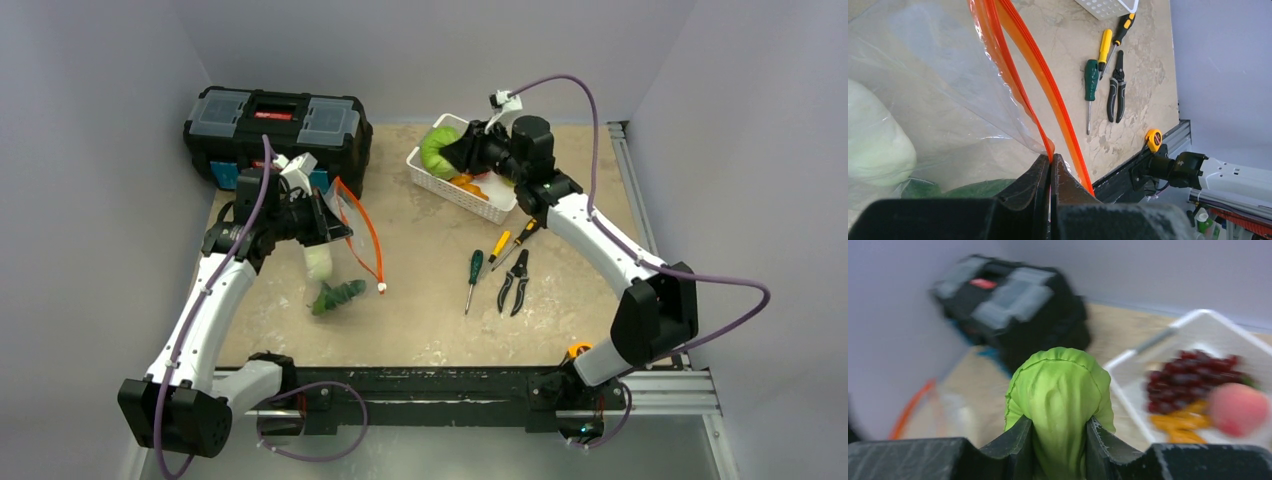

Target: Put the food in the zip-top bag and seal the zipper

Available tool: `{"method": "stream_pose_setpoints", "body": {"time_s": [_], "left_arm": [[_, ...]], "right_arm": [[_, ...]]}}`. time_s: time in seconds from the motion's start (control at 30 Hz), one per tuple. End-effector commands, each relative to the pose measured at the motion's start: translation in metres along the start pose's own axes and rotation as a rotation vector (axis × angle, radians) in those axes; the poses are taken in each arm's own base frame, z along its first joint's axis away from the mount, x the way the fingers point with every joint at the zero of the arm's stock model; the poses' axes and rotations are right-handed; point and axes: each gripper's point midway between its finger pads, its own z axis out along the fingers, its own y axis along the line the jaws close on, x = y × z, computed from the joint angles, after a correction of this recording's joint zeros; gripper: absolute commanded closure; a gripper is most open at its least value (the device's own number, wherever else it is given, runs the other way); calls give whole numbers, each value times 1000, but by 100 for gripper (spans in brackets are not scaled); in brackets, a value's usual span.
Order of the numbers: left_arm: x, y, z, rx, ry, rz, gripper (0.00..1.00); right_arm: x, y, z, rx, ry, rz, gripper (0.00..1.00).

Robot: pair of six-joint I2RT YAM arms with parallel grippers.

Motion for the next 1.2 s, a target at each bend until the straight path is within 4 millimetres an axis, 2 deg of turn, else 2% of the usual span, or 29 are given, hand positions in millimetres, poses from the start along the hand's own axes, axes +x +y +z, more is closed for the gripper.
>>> {"method": "stream_pose_setpoints", "body": {"time_s": [0.0, 0.07, 0.17, 0.23, 0.3, 0.4, 0.53, 0.7, 0.87, 1.0, 1.17], "left_arm": [[-7, -8, 0, 42, -23, 51, 100], [-7, -9, 0, 45, -24, 52, 100], [-7, -11, -2, 51, -31, 60, 100], [-8, -13, -5, 57, -41, 68, 100], [-10, -16, -8, 67, -62, 83, 100], [-12, -22, -13, 87, -97, 106, 100], [-13, -24, -16, 94, -109, 114, 100], [-13, -25, -16, 98, -109, 116, 100], [-13, -27, -18, 111, -115, 120, 100], [-13, -29, -17, 122, -113, 122, 100], [-13, -32, -17, 138, -111, 124, 100]], "right_arm": [[-19, 131, -47, -671, -33, 91, 100], [-13, 168, -66, -852, -11, 83, 100], [15, 216, -90, -1091, 71, 27, 100], [31, 231, -97, -1175, 109, 29, 100], [40, 236, -104, -1240, 117, 54, 100], [49, 236, -108, -1302, 109, 91, 100], [63, 231, -83, -1242, 164, 178, 100], [79, 212, -43, -1017, 177, 166, 100], [102, 186, -19, -808, 213, 147, 100], [116, 172, -8, -681, 235, 110, 100], [122, 168, -2, -504, 214, -56, 100]]}}
